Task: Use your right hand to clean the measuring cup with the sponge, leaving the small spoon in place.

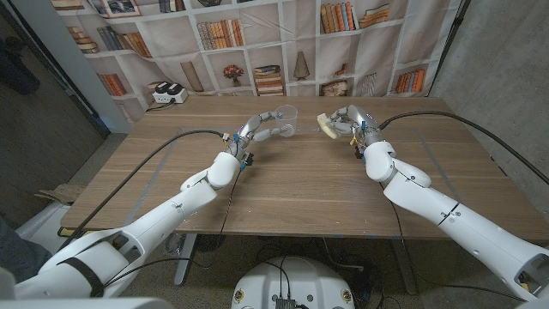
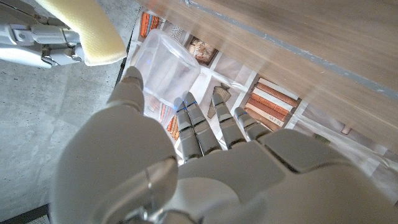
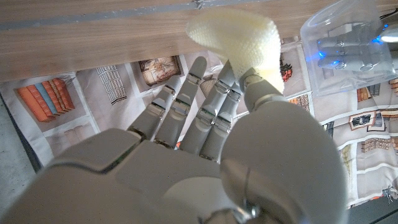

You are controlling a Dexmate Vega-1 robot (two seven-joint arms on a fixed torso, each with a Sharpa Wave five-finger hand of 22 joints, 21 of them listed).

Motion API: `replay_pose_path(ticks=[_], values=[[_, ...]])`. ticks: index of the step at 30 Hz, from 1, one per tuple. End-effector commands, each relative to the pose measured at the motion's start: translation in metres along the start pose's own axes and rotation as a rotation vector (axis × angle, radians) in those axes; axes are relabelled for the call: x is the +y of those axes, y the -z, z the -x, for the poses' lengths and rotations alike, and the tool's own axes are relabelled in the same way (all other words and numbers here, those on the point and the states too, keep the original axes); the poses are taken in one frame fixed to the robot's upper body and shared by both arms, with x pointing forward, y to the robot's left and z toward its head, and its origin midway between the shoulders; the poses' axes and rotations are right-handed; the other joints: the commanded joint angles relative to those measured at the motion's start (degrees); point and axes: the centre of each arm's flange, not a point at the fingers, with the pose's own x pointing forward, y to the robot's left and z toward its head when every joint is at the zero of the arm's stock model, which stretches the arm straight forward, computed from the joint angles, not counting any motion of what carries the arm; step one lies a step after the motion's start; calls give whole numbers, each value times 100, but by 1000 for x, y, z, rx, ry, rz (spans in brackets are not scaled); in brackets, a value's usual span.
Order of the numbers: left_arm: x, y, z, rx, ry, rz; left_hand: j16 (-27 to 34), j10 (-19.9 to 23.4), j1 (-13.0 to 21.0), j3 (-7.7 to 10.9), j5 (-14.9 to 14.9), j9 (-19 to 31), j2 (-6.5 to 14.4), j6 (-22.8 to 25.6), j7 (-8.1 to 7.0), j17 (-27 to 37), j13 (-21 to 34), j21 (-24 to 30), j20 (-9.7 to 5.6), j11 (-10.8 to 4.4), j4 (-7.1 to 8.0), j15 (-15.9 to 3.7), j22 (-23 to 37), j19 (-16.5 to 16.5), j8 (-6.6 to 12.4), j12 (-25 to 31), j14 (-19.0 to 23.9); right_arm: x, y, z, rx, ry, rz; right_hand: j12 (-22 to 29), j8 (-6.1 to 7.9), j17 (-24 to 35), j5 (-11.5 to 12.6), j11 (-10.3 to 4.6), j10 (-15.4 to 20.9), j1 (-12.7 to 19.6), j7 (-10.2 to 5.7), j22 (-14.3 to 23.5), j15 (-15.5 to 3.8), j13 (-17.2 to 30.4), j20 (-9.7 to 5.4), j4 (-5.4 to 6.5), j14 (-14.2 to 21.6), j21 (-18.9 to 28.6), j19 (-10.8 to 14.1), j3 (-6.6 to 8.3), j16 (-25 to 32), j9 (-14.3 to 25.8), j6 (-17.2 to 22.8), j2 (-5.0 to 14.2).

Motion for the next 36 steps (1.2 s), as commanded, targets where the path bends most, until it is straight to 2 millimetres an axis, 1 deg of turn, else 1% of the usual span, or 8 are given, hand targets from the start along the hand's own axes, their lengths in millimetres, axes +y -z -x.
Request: replay_pose_path(ticks=[1,6,11,16,22,31,35,36], values=[[-1,-12,-2,-42,1,19,-14,71,85,76,-12,25,-43,647,10,22,28,-4,-5,-5,14,-674,23,48,40,-18,51,2,-13,-5,-40,-5,-37,34,44,11,27,2,78,33,-111,27,-382,23,21,-18,68,-3,25,20,10,30,149,63],[-2,-13,-2,-43,7,21,-24,59,88,72,-23,25,-52,668,14,25,29,-8,-9,56,16,-671,23,50,31,-44,62,1,-21,-6,-68,-6,-45,33,49,10,27,4,78,34,-110,27,-379,35,28,-17,86,-2,29,24,15,29,154,67],[-3,-14,-3,-43,10,23,-35,70,81,65,-33,24,-61,684,16,28,31,-15,-5,47,24,-676,24,43,20,-57,62,2,-29,-9,-101,-21,-70,32,50,8,26,4,77,32,-110,27,-374,43,28,-17,94,-1,33,25,16,27,155,63],[-4,-16,-3,-50,2,21,-33,200,93,69,-46,24,-60,795,-11,31,32,-13,-24,30,28,-673,24,63,38,-38,105,2,-37,-11,-128,-26,-80,32,52,7,26,4,79,30,-109,27,-371,51,37,-16,105,1,41,27,18,24,159,63],[-5,-19,-4,-52,-5,15,-29,300,170,106,-57,22,-37,883,-72,27,33,-2,-50,-9,1,-715,24,115,38,-44,177,0,-40,-10,-140,-24,-73,32,51,7,24,5,79,34,-109,27,-380,60,42,-22,114,2,44,27,20,22,155,58],[-6,-20,-5,-53,-9,18,-30,375,251,149,-82,21,1,967,-77,27,35,0,-70,-16,-16,-713,23,153,28,-69,258,-6,-44,-6,-156,-5,-79,31,50,5,23,5,80,35,-110,27,-382,73,62,-23,118,5,54,29,18,21,147,56],[-6,-20,-6,-53,-18,21,-30,442,278,171,-102,20,33,1055,-124,29,37,-2,-80,-17,-10,-723,23,166,38,-71,297,-5,-44,-6,-156,-6,-85,29,49,4,21,5,77,29,-110,27,-374,80,69,-19,121,6,58,29,17,18,144,55],[-6,-20,-6,-52,-20,20,-35,512,296,183,-121,19,46,1165,-153,29,37,-1,-106,-24,-9,-744,22,184,63,-66,321,-5,-44,-7,-156,-6,-85,29,49,4,21,5,77,28,-110,27,-373,81,70,-18,122,6,58,29,17,18,144,56]])
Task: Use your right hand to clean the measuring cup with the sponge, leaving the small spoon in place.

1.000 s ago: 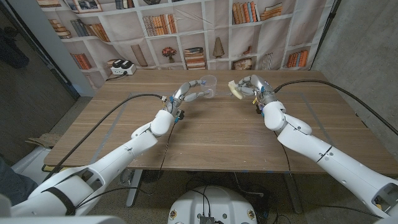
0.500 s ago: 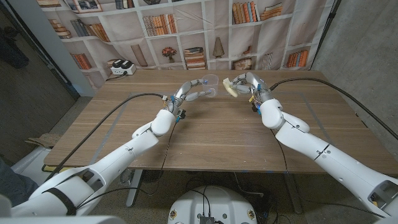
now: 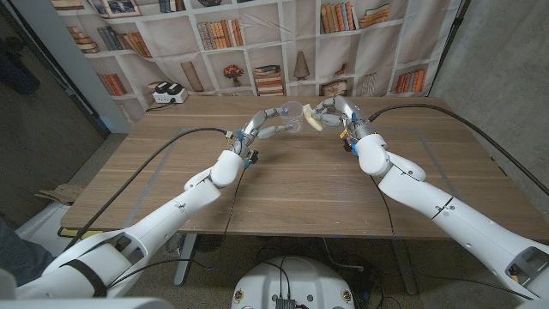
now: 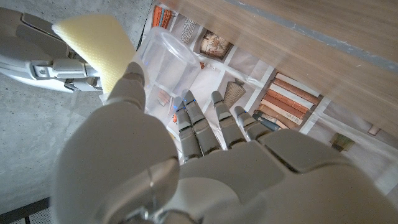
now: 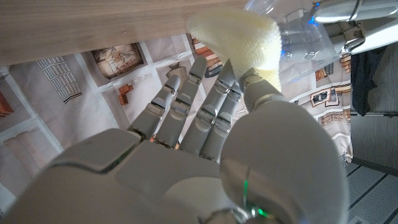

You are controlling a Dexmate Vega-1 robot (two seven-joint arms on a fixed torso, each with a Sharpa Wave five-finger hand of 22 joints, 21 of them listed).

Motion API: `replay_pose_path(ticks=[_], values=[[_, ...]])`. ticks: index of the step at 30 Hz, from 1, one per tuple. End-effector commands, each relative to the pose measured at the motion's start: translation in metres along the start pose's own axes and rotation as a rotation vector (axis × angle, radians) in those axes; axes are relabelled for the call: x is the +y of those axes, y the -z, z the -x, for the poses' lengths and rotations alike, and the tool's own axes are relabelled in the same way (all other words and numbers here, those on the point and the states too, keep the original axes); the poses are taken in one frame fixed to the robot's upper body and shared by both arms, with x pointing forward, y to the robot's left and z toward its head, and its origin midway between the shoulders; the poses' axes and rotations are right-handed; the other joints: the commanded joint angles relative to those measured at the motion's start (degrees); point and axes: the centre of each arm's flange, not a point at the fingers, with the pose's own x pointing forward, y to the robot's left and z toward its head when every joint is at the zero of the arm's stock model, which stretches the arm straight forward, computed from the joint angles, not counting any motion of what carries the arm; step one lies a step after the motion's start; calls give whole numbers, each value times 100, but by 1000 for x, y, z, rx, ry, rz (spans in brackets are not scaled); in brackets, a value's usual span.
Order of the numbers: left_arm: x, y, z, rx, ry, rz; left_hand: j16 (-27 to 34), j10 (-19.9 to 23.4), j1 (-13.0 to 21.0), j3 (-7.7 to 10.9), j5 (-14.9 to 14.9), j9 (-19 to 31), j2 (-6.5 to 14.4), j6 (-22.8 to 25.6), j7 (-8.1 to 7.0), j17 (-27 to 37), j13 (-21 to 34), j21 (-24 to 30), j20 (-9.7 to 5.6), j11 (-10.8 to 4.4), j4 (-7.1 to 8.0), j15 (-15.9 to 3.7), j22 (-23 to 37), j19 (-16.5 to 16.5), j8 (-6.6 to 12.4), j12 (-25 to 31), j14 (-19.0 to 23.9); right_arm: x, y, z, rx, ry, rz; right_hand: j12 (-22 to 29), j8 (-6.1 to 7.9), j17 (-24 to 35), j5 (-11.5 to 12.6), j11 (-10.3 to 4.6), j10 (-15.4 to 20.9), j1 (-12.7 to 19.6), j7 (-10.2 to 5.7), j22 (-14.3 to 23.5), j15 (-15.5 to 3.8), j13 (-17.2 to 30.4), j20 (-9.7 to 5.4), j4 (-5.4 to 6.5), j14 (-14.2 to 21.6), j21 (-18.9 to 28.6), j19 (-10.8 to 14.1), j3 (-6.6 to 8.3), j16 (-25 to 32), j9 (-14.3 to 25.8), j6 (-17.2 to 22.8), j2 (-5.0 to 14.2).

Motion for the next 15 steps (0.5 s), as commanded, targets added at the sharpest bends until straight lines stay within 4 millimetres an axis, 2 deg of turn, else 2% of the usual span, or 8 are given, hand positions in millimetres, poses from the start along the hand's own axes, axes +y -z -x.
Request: replay_pose_path(ticks=[1,13,15], values=[[-1,-1,-1,4,-17,1,-9,195,81,128,-45,14,118,1111,-178,13,12,-1,-39,-25,56,-759,22,57,78,8,134,-2,-4,1,-18,7,-9,27,44,19,32,-13,33,14,-110,27,-350,29,42,-22,67,6,26,30,16,15,143,32],[-3,-1,-3,2,-13,16,-13,340,120,155,-107,7,142,1236,-217,13,11,-1,-116,-28,65,-764,19,106,68,-5,244,11,1,-6,-3,-31,-34,27,48,20,27,-14,38,9,-110,28,-350,46,50,-20,67,5,25,27,14,16,142,29],[-2,-2,-4,0,-22,20,-16,430,123,163,-134,3,158,1389,-313,16,9,-4,-135,-35,81,-751,18,122,98,-3,286,12,2,-7,-1,-34,-35,26,47,19,26,-14,38,5,-111,28,-345,52,54,-19,63,4,23,25,12,15,139,26]])
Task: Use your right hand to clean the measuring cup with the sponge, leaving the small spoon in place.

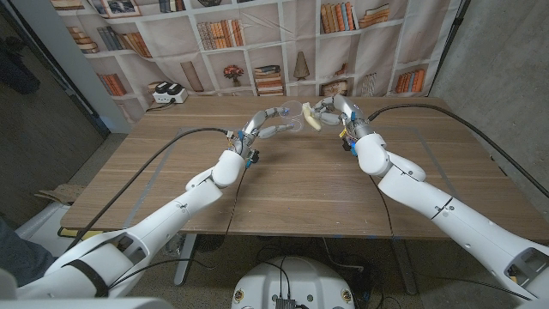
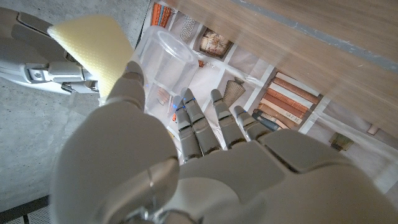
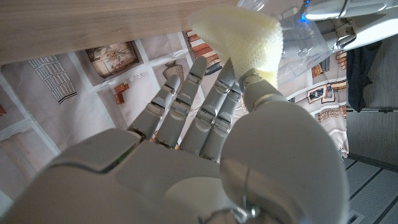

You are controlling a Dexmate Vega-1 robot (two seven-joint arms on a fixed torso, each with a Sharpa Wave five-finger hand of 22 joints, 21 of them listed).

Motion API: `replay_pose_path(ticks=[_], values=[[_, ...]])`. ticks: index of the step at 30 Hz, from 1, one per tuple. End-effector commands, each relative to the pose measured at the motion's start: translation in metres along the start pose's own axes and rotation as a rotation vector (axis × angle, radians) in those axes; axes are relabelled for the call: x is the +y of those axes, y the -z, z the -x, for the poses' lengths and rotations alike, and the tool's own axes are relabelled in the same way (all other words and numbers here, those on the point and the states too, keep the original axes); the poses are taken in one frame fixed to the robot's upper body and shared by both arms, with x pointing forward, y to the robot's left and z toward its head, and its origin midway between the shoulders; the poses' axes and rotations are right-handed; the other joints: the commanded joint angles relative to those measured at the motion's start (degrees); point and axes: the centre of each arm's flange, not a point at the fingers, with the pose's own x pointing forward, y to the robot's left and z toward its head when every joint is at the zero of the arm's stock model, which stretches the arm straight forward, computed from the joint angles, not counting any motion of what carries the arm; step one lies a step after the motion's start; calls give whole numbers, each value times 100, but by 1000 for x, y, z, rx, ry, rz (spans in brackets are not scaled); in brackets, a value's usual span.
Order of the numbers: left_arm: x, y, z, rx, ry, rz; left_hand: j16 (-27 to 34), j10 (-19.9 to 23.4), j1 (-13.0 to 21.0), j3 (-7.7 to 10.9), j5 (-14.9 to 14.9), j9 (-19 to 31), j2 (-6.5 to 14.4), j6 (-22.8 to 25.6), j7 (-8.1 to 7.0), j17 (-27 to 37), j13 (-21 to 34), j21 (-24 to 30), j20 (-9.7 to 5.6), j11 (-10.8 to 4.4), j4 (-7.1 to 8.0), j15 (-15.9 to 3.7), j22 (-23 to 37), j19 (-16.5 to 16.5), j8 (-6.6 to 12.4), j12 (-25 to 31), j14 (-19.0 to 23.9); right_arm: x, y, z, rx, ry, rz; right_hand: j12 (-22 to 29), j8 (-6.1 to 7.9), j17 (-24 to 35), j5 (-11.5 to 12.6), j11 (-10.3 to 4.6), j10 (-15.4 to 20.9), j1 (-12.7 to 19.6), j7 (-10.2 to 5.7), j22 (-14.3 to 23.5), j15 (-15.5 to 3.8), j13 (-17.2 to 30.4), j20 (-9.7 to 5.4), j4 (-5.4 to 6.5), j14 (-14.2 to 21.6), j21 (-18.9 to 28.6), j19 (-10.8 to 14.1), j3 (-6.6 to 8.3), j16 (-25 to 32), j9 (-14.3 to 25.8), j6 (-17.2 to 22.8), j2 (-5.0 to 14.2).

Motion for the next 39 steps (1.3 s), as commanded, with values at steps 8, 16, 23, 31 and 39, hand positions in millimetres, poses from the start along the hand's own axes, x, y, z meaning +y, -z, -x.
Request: replay_pose_path(ticks=[8,16,23,31,39], values=[[2,-4,-4,-7,-30,26,-8,462,135,153,-102,-7,169,1599,-425,21,-2,3,-100,-102,128,-782,15,130,131,25,257,16,8,-8,25,-47,-16,25,35,23,26,-14,37,17,-110,28,-374,39,52,-24,59,0,-4,28,16,17,138,35],[2,-3,-4,0,-38,26,-11,629,160,176,-125,-10,203,1801,-476,25,-10,4,-122,-107,144,-799,13,190,152,13,371,24,14,-11,51,-72,-9,21,38,27,23,-14,33,11,-110,29,-366,54,67,-18,69,-1,-4,24,21,20,133,39],[2,-2,-4,2,-34,25,-20,755,187,190,-134,-11,213,1957,-438,24,-14,-3,-125,-111,145,-799,12,213,173,4,435,16,5,-13,17,-50,-6,19,38,29,22,-13,34,19,-110,29,-377,64,78,-24,74,1,2,24,23,18,131,39],[2,-2,-5,4,-35,23,-34,837,228,212,-138,-11,228,2023,-441,23,-18,-14,-112,-113,137,-814,12,219,164,-14,475,2,-8,-12,-25,-11,-10,17,41,27,21,-13,34,27,-110,29,-380,79,98,-30,72,1,4,28,19,16,133,38],[1,-2,-4,6,-29,25,-42,886,250,223,-141,-11,231,2045,-439,24,-20,-19,-133,-112,133,-816,11,228,149,-27,499,-7,-16,-10,-50,21,-11,16,43,27,20,-13,37,22,-109,29,-368,90,101,-25,83,2,11,29,22,14,136,41]])
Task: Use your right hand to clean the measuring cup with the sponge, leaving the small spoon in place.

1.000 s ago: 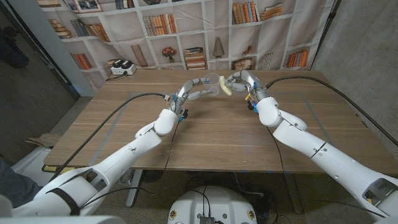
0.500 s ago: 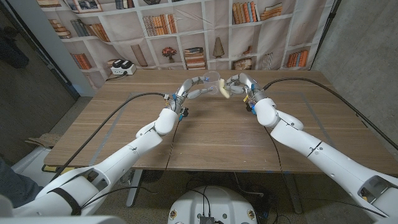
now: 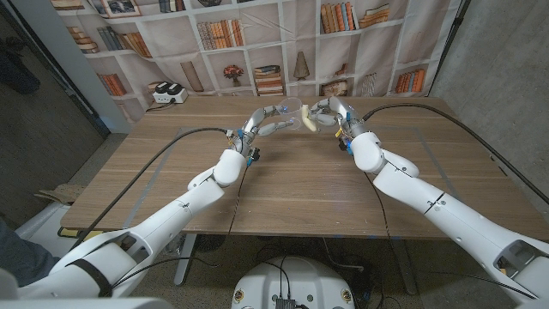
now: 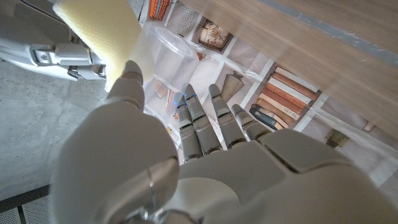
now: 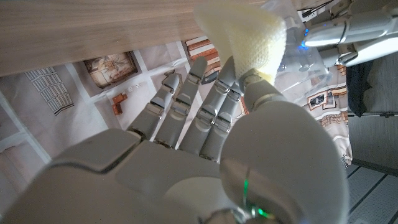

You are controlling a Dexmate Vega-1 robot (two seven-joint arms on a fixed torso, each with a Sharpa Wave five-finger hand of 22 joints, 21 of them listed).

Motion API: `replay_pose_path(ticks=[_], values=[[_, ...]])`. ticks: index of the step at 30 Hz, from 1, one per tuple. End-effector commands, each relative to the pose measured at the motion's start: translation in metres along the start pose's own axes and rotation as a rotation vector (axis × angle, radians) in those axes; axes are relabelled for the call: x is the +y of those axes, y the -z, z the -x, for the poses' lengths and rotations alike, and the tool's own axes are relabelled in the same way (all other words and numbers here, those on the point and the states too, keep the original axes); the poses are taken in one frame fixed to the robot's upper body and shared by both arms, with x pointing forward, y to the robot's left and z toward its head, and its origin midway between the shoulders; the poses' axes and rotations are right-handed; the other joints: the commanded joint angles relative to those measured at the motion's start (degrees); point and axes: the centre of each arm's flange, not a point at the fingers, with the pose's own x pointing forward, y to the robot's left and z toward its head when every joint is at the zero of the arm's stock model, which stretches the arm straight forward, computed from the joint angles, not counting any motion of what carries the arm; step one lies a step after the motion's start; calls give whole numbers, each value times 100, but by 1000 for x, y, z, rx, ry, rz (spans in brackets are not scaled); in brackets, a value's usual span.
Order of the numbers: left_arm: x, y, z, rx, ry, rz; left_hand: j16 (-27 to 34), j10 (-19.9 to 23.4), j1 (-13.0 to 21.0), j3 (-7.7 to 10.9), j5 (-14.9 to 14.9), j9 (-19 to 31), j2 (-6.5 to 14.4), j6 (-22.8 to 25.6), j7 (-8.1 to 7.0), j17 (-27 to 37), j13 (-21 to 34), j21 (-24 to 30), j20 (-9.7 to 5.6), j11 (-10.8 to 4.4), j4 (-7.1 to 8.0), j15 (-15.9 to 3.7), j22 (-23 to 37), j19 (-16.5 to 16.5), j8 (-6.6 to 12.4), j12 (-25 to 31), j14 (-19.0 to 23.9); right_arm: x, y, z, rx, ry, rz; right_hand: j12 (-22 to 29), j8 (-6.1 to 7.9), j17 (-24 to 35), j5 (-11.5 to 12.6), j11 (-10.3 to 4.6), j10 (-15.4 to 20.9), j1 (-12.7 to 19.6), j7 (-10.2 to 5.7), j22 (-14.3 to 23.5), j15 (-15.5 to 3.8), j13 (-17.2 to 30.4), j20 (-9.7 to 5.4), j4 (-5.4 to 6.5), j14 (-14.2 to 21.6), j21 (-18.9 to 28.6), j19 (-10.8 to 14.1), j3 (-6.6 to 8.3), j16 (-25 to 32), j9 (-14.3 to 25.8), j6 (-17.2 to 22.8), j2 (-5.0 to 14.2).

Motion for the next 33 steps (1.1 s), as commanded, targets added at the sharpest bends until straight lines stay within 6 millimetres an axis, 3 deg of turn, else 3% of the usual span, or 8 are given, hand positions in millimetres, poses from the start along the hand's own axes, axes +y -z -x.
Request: replay_pose_path(ticks=[1,6,14,17,25,33], values=[[-2,1,0,5,8,-1,-22,479,252,199,57,14,230,1828,-633,25,6,-20,-9,-399,158,-775,11,22,82,-32,50,-18,-16,3,-47,54,-3,22,46,12,19,-16,40,10,-109,29,-357,17,30,-25,71,3,23,30,21,10,136,61],[-3,-1,1,1,5,0,-29,491,253,199,54,14,228,1833,-623,27,4,-26,-6,-399,162,-774,11,19,70,-46,54,-20,-16,4,-48,59,-9,23,48,8,19,-17,46,5,-109,29,-347,26,32,-23,69,3,24,33,16,10,137,59],[-3,-5,1,-9,0,9,-41,506,272,207,55,16,229,1811,-625,29,2,-29,44,-400,162,-773,10,33,33,-73,61,-5,-4,1,-10,13,-25,21,49,8,19,-16,48,11,-109,29,-355,37,32,-29,78,4,30,35,18,7,136,55],[-2,-6,1,-13,-11,17,-42,511,286,212,56,18,229,1811,-631,31,1,-31,-49,-400,162,-762,7,50,12,-91,84,1,2,0,10,1,-23,20,49,8,19,-16,49,12,-109,29,-357,43,38,-30,82,5,35,35,19,5,136,53],[-2,-8,3,-26,-53,46,-34,527,269,202,74,21,230,1840,-621,38,1,-43,-51,-398,192,-762,4,52,-9,-110,137,8,20,-3,68,-15,-36,15,53,8,19,-14,44,17,-108,29,-363,55,65,-34,85,8,45,39,17,2,142,51],[-2,-10,2,-22,-43,46,-44,563,263,191,91,22,218,1875,-618,39,3,-50,-61,-399,205,-777,2,57,-19,-112,141,12,25,0,88,-22,-30,15,53,7,19,-15,50,14,-108,29,-359,70,80,-32,85,11,57,41,15,-3,143,50]])
